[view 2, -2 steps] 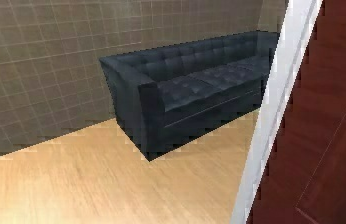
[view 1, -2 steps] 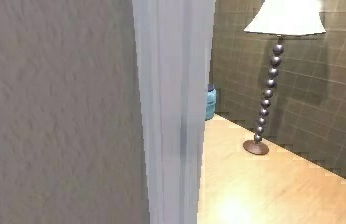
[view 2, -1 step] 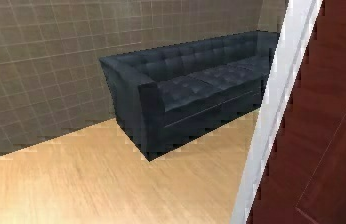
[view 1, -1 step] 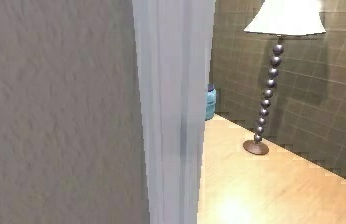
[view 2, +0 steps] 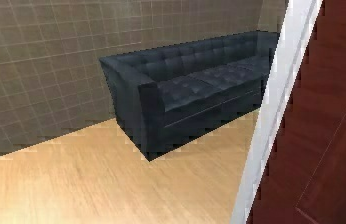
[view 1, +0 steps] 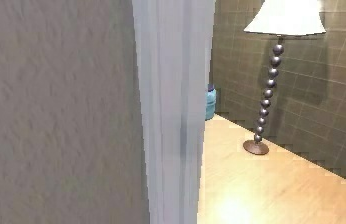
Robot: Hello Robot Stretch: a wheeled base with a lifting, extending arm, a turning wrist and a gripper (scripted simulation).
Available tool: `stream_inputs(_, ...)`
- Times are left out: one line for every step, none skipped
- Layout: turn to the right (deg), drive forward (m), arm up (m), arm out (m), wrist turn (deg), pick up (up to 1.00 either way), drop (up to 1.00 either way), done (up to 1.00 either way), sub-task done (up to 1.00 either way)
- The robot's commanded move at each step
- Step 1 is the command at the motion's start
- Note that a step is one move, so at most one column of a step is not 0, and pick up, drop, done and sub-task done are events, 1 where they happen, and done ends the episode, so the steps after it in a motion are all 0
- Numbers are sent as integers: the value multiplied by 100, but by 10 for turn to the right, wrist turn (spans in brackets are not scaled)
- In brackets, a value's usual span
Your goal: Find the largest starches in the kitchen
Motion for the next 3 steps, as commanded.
stream_inputs(450, 0, 0, 0, 0, 0, 0, 0, 0)
stream_inputs(450, 0, 0, 0, 0, 0, 0, 0, 0)
stream_inputs(60, 0, 0, 0, 0, 0, 0, 0, 0)
